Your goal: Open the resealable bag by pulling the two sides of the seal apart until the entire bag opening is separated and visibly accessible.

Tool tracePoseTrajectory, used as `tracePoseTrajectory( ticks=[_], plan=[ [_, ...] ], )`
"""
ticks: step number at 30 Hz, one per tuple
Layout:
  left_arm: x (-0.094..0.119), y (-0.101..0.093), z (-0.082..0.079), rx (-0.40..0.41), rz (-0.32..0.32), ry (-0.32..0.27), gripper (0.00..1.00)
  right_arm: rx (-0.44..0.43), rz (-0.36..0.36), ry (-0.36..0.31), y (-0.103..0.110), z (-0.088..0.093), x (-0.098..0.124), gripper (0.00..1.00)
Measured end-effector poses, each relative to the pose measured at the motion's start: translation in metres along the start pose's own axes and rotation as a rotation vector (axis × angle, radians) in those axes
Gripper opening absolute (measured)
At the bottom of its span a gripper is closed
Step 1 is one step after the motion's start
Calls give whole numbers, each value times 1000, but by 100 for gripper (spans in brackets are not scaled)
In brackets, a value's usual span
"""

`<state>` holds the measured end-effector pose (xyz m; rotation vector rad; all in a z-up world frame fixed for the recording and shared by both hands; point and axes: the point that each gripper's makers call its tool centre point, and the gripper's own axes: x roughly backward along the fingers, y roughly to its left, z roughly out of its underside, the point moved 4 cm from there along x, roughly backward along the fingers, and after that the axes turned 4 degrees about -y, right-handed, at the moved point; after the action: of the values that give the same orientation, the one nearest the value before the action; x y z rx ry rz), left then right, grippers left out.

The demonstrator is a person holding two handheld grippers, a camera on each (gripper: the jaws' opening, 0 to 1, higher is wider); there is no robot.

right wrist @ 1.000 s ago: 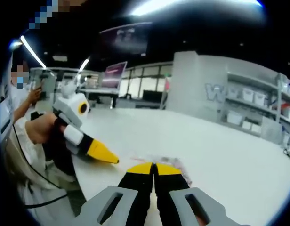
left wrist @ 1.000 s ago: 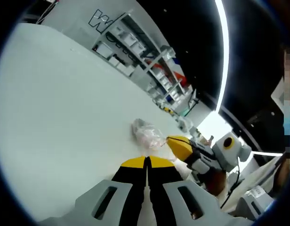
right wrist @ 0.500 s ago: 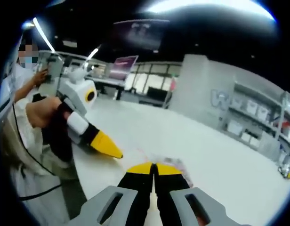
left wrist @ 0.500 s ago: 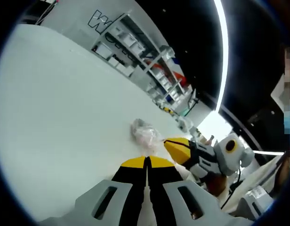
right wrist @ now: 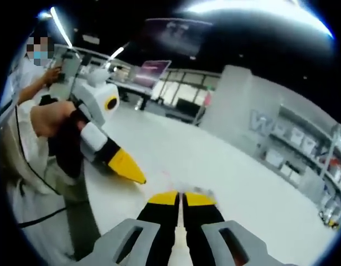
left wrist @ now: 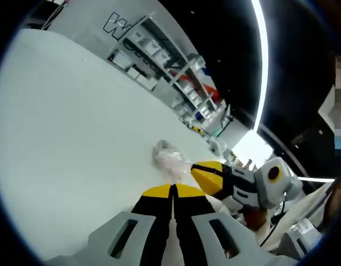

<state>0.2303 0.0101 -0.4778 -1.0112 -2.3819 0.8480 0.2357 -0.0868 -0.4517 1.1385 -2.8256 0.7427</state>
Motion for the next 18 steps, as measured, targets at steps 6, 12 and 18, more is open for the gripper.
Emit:
tracePoseTrajectory(
  ticks=[6, 12, 18],
  plan=[
    [0, 0, 0, -1, 0, 0, 1, 47, 15, -4, -1, -4, -1, 13],
    [0, 0, 0, -1, 0, 0, 1, 81, 16, 3, -1, -5, -1, 16],
    [-1, 0, 0, -6, 0, -1, 1, 216, 1, 43, 2, -4, -7, 18]
  ],
)
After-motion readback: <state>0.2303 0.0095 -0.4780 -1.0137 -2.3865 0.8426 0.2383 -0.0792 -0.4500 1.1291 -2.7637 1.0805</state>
